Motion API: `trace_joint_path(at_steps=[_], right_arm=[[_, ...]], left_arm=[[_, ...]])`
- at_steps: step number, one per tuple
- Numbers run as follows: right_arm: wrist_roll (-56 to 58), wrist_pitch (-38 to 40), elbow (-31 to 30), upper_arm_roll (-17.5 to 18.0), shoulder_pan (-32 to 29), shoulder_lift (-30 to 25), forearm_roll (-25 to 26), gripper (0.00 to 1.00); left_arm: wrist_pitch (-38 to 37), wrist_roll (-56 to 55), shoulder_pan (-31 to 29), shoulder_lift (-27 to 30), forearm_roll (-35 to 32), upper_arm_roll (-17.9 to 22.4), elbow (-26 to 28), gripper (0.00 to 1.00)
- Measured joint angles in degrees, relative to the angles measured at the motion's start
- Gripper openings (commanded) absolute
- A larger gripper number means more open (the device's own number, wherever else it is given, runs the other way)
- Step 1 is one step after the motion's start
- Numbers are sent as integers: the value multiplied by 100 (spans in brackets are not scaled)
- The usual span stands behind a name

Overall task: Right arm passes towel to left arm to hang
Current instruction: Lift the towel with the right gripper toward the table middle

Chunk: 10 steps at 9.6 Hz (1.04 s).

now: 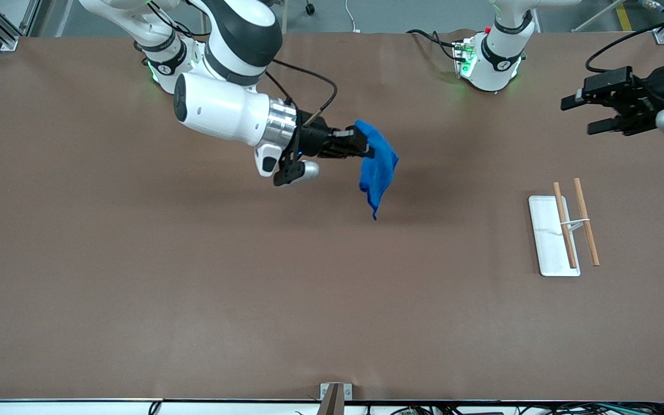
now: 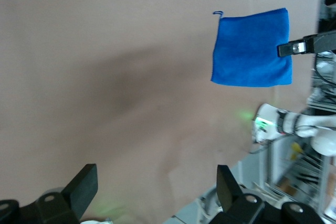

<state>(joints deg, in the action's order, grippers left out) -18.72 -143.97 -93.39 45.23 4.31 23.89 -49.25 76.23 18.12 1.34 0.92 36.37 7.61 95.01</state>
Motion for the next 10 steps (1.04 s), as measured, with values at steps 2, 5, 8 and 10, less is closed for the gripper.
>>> trace_joint_path(at_steps=[2,5,8,10], right_arm=[[11,2,306,161,46,44,-636,0],[10,-161,546,355,130,57,-1101,0],[10,-265,577,430,156,60,-1142,0],[10,-268,579,431,156,66,-1143,0]], left_arm=[[-25,214,16,-12,1028,-12,789,100],[-22,938,13,-21,2136,3,1932,100],[180,1029,34,34,3483,-17,2522,99],[297,1037,63,75,4132,-112,2883,93]])
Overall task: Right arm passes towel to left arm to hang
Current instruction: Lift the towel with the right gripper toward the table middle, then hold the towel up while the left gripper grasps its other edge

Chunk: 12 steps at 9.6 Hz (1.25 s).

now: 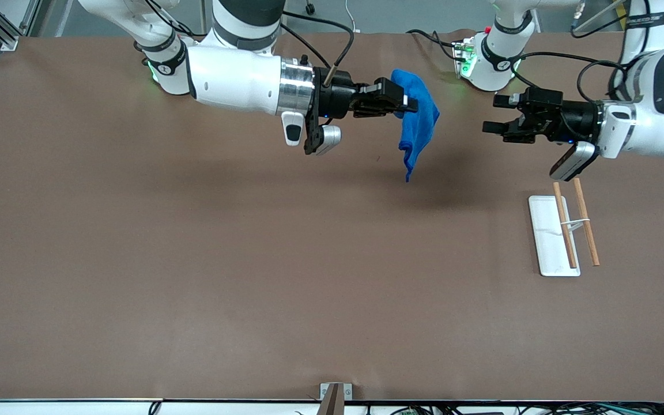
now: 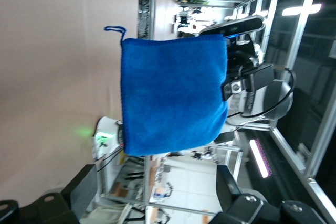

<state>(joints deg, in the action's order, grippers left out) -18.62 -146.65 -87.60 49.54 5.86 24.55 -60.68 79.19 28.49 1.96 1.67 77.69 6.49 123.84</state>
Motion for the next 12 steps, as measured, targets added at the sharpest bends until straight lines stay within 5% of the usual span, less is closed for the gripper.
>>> trace_joint_path(at_steps=[6,7,8,11,12], right_arm=[[-3,-167,153,36,259,4,-278,0],[-3,-224,153,36,307,6,-290,0],[-3,-231,153,36,317,7,-296,0],[-3,-243,155,33,317,7,-305,0],[-3,-243,155,33,317,7,-305,0]], left_arm=[[773,619,40,-22,1200,-855,849,89],[958,695,53,-39,1431,-1034,907,85],[1010,721,60,-40,1575,-1100,921,71],[1011,762,40,-32,1755,-1077,920,66],[1011,780,40,-32,1785,-1077,920,54]])
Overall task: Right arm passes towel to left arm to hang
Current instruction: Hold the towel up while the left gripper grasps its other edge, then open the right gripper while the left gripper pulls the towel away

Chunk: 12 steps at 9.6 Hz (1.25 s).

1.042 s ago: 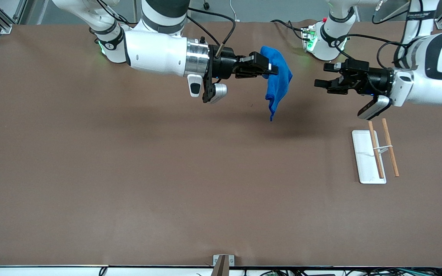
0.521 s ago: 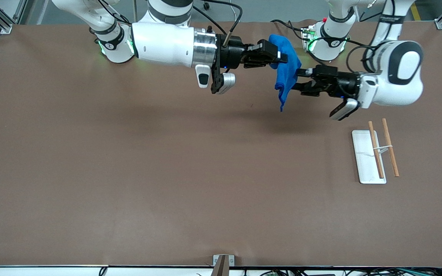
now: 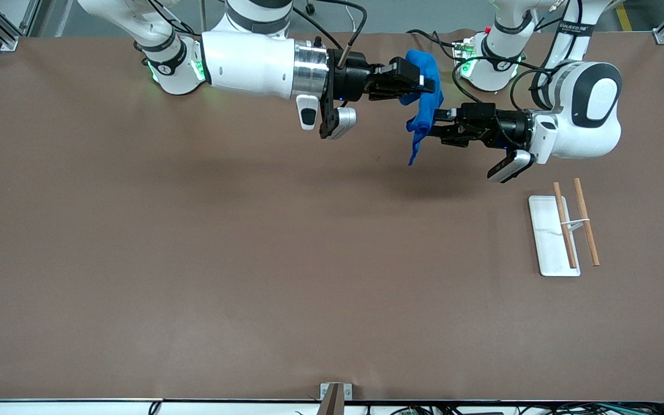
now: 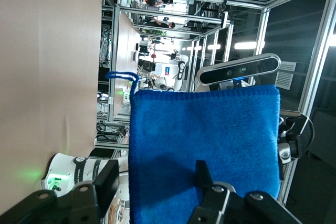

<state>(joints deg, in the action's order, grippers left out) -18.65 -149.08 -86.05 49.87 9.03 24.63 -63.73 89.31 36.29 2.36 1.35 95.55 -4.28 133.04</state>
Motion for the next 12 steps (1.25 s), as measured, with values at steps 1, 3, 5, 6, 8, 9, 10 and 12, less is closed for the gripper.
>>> trace_joint_path(at_steps=[1,3,5,6,8,9,10,12], right_arm=[[0,0,0,0,0,0,0,0],[0,-6,0,0,0,0,-2,0],[-2,-9,4,0,0,0,-6,0],[-2,-10,5,0,0,0,-8,0],[-2,-11,9,0,0,0,-12,0],[-3,-11,10,0,0,0,-15,0],[-7,-12,10,0,0,0,-23,1],[-61,-14,10,-8,-10,0,-37,99]], left_arm=[[0,12,0,0,3,-1,0,49],[0,18,1,0,4,-4,4,21],[0,17,1,0,4,-4,12,7],[0,4,1,0,4,-4,11,1],[0,-73,1,0,4,-3,1,0],[0,-167,1,1,4,1,-28,0],[0,-276,-1,3,-17,12,-81,0],[15,-470,-16,8,-266,56,-294,0]])
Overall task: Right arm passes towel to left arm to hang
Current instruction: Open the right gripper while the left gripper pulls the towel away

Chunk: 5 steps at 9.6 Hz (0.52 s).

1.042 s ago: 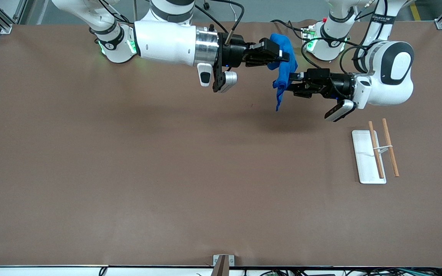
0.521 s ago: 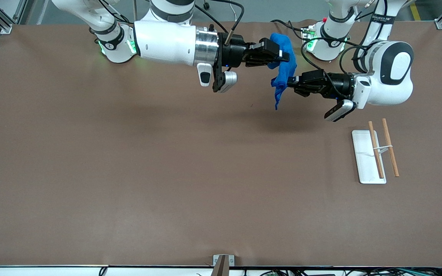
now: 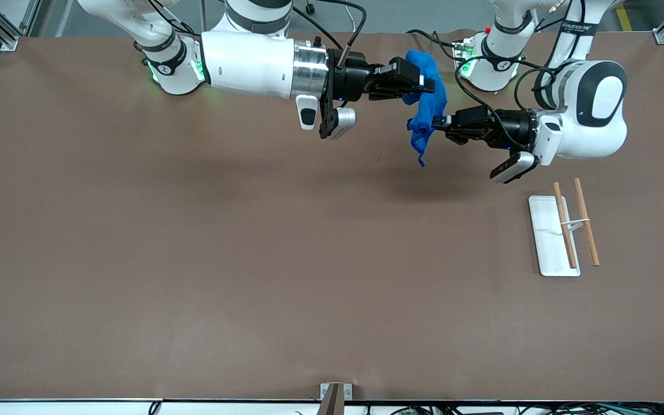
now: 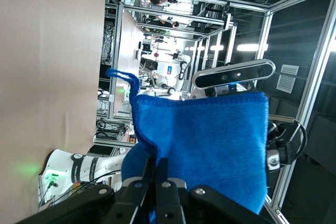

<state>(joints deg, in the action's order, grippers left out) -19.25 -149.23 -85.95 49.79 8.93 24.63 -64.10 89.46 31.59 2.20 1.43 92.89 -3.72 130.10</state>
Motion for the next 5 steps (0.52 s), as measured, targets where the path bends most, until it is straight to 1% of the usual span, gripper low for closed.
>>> trace_joint_path(at_steps=[2,3,4,5], right_arm=[[-39,62,-59,-21,-104,-22,9,100],[-38,295,-177,-39,-267,-73,119,100],[-43,811,-319,-109,-539,-177,451,100],[-73,1597,-411,-356,-827,-326,941,100]], left_arm=[[41,-36,-10,0,-744,107,-309,0],[54,-41,-20,0,-1126,169,-455,0],[60,-43,-27,-1,-1545,270,-593,0],[68,-44,-32,-1,-2016,401,-747,0]])
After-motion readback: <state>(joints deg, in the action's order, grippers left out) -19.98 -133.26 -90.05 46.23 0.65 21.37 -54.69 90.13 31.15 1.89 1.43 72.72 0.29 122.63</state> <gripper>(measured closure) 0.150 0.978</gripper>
